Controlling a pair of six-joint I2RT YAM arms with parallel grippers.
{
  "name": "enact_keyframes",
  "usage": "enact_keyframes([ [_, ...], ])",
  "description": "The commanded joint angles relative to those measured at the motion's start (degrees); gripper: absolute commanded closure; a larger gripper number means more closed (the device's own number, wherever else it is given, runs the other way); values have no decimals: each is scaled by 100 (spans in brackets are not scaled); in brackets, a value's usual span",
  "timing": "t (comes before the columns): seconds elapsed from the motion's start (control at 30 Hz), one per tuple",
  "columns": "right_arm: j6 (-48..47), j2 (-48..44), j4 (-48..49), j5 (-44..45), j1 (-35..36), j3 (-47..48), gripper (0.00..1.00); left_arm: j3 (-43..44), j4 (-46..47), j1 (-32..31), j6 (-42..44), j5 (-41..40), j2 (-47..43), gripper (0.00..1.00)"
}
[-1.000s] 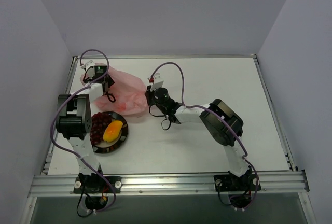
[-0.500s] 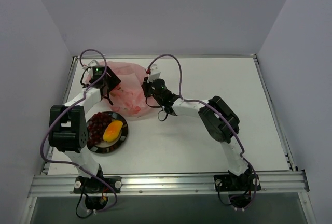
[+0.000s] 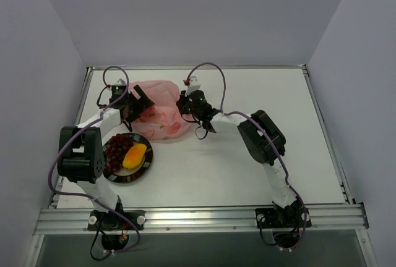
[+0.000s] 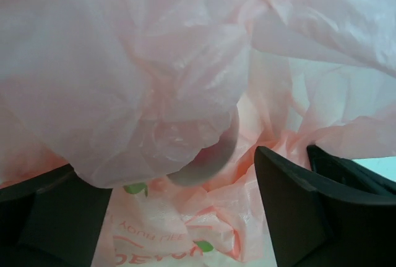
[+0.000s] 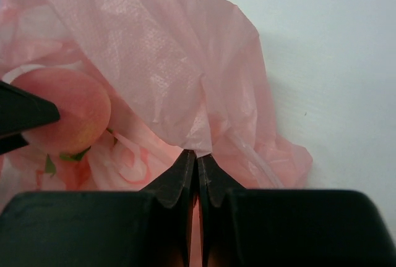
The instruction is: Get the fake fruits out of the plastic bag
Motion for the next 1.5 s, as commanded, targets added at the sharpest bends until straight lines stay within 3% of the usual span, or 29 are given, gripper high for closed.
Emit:
enact_keyframes([
  [0.0,49,-393,113,57,79,-307,100,78,-61,37,82,22,-160,9],
  [0.03,23,-463,139,109,88,-412,100,69,-78,28,91,13,-195,4],
  [0.2,-13,-596,139,189,88,-562,100,-19,-324,-120,379,-311,-818,3],
  [0.4,-4,-763,218,198,105,-694,100,-27,-1124,-805,1003,-1856,-1785,0],
  [0.53,-4,-780,218,198,106,-685,100,148,-1291,-1386,1268,-2632,-1979,20],
  [0.57,5,-780,218,198,106,-685,100,261,-1309,-1543,1312,-2684,-1918,27],
  [0.6,5,-772,218,198,106,-685,100,306,-1292,-1615,1391,-2676,-1866,41],
  [0.63,14,-772,227,198,106,-694,100,359,-1283,-1676,1418,-2668,-1717,46],
  [0.7,31,-780,262,198,88,-703,100,491,-1239,-1782,1540,-2537,-1506,55],
  [0.8,110,-763,288,172,53,-720,100,806,-1265,-1782,1716,-2640,-970,57],
  [0.9,119,-772,297,145,44,-729,100,1043,-1133,-1686,1892,-2877,-556,50],
  [0.93,119,-780,289,136,44,-712,100,1123,-1151,-1642,1892,-2852,-381,38],
  [1.03,93,-763,262,119,44,-668,100,1291,-1046,-1510,1936,-2817,-135,17],
  [1.07,75,-771,245,110,35,-659,100,1343,-1011,-1475,1971,-2765,-47,14],
  [1.17,67,-763,236,92,35,-615,100,1712,-1036,-1352,2208,-2422,401,9],
  [1.47,31,-684,139,13,35,-474,100,2538,-1071,-1036,2402,-1790,1500,7],
])
